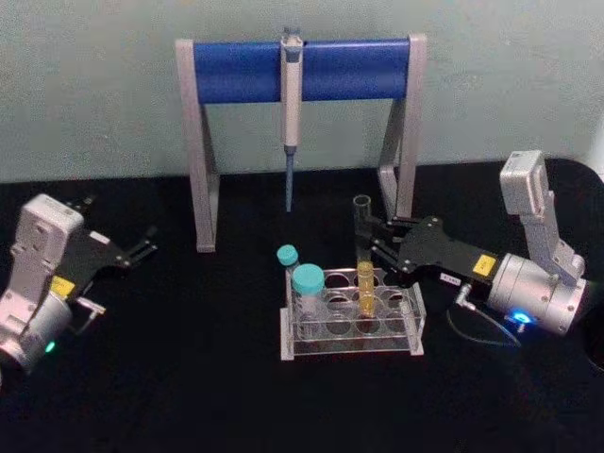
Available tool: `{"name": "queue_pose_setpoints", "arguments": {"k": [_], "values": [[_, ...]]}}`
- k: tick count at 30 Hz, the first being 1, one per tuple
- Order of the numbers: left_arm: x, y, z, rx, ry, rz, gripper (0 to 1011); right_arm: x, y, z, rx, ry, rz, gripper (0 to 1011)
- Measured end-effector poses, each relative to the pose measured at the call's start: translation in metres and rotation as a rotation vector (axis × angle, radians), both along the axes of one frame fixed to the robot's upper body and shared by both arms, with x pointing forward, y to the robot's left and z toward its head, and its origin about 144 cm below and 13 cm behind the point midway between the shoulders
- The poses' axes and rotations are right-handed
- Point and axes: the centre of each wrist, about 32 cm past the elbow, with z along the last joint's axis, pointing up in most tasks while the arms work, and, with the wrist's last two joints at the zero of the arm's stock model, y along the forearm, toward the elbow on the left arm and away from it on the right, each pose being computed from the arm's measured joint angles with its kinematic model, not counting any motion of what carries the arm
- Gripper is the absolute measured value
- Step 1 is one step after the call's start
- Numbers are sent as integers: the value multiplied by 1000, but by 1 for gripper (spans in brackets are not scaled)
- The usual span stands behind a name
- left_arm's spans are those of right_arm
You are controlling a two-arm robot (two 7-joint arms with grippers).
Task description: Pick up the test tube from the test tube rack, shake it, then place it back into the test tube rack.
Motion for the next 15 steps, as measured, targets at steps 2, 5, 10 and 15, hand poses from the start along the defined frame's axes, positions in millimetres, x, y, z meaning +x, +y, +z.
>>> {"name": "queue_pose_setpoints", "arguments": {"k": [2,5,10,15], "values": [[0,0,0,0,0,0,1001,0,0,0,-4,2,0,226],[0,0,0,0,0,0,1001,1,1,0,-9,3,0,226],[0,0,0,0,0,0,1001,1,1,0,-15,8,-1,226],[0,0,0,0,0,0,1001,1,1,0,-17,9,-2,226]]}}
